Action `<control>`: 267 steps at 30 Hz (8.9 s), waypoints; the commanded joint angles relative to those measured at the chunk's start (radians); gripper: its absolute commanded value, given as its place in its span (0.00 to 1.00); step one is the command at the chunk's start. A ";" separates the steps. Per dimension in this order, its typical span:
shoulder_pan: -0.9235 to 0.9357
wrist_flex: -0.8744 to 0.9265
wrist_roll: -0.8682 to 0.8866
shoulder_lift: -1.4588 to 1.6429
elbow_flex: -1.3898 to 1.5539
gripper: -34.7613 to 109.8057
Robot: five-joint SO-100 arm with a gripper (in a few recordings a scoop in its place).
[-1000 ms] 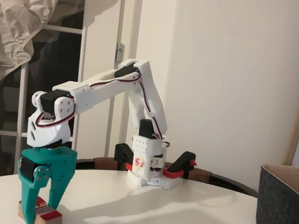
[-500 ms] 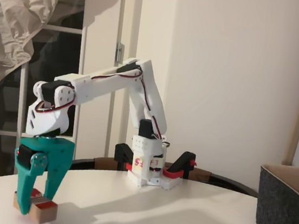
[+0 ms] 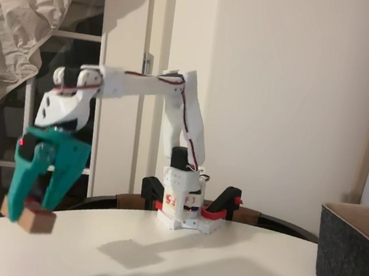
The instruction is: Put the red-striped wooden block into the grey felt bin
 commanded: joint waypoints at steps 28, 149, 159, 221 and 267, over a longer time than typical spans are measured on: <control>-0.462 -0.206 -0.166 0.342 -0.091 0.24; -0.043 0.256 -0.115 1.081 0.592 0.24; 0.002 0.006 -0.089 1.494 1.112 0.24; -0.012 -0.284 -0.123 1.899 1.750 0.24; -0.012 -0.284 -0.123 1.899 1.750 0.24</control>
